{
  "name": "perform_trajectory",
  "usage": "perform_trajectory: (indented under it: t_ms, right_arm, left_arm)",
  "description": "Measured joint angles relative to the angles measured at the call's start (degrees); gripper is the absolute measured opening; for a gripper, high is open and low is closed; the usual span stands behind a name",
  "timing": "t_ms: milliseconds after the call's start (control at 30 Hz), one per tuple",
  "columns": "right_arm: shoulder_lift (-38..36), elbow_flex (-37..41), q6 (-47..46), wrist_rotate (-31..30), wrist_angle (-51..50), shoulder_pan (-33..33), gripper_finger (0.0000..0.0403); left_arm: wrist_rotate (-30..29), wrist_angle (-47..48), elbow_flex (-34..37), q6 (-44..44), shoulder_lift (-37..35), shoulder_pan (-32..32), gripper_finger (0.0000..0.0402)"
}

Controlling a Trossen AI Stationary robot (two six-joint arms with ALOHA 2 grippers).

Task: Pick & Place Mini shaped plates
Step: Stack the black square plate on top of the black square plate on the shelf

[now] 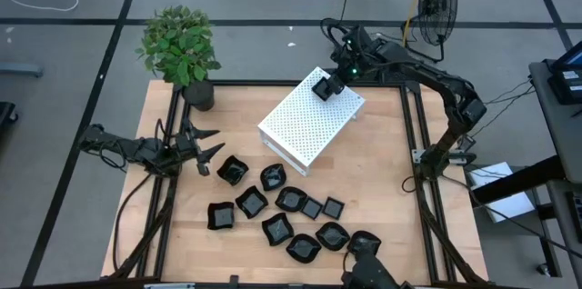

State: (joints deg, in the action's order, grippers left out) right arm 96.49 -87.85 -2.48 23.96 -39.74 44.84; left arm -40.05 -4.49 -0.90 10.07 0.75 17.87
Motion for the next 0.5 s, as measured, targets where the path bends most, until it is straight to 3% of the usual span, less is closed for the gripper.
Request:
perform_trajectory:
  t_ms: [500]
  right_arm:
    - [-0.3, 0.0, -1.3, -1.7, 1.5, 0.0, 0.002]
  left_arm:
    - [0.0, 0.0, 0.0, 0.0, 0.0, 0.0, 0.0212]
